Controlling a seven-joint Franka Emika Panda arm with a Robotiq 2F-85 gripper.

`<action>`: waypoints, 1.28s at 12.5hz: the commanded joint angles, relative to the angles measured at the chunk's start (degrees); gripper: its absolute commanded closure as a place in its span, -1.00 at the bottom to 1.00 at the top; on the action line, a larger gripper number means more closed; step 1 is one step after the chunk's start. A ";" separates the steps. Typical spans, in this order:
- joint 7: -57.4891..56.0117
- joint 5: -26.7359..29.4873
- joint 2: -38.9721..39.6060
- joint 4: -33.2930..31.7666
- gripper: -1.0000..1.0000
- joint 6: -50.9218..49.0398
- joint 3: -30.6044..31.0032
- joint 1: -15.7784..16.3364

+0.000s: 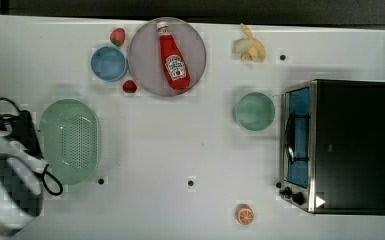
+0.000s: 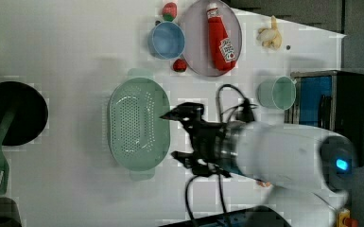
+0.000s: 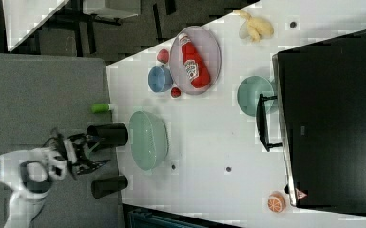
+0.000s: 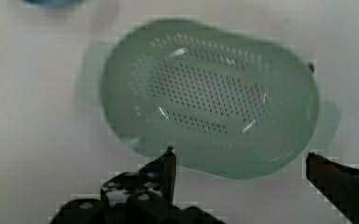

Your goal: Drag strainer left to right.

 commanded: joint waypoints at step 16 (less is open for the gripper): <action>7.66 -0.25 23.33 -4.03 -1.00 24.66 -20.62 12.54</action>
